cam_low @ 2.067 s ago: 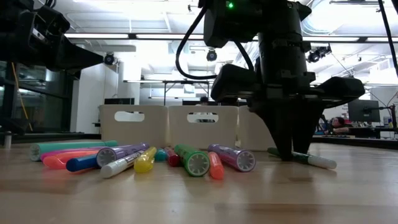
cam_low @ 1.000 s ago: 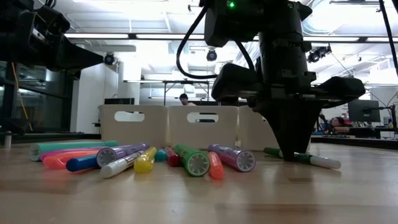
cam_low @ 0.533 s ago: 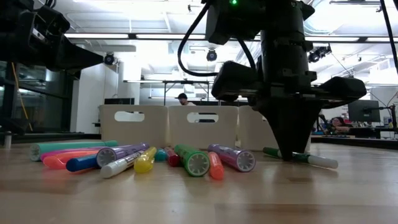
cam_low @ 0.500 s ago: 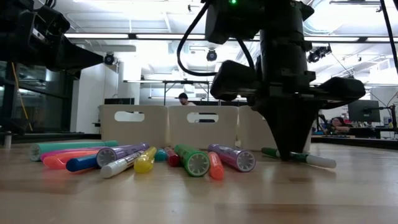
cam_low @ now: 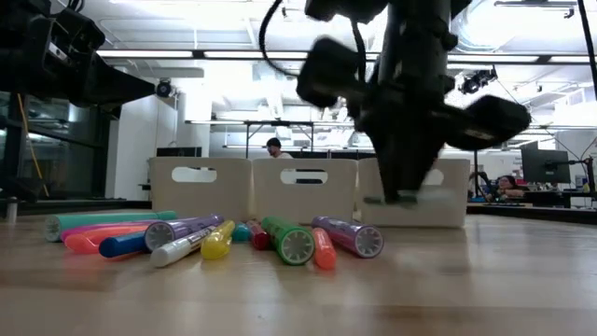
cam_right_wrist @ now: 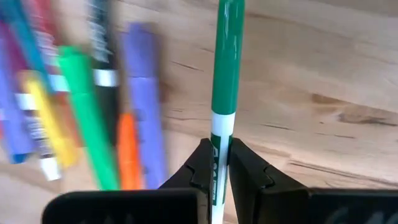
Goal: Pick & Place Markers
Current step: Put the green marker into the middle white bin
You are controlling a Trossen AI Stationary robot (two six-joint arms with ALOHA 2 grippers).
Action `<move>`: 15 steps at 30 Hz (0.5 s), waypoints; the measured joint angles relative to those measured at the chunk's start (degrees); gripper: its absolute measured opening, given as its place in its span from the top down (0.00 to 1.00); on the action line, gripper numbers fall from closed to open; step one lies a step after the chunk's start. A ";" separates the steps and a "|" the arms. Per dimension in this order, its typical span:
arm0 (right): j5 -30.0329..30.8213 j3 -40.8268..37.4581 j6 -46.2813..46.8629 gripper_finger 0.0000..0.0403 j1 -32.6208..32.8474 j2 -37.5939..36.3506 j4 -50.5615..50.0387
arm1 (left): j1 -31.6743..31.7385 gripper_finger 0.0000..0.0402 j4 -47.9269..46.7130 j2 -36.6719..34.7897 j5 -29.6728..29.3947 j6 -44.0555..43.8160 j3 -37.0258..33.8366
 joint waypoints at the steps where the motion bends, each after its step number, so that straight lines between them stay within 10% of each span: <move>1: 0.66 0.02 -0.07 0.95 -0.08 -0.61 0.60 | 0.01 0.98 0.00 0.00 0.02 0.00 0.00; 15: 7.91 10.70 -9.69 0.95 -6.68 -2.48 -1.43 | 0.01 0.98 0.00 0.00 0.02 0.00 0.00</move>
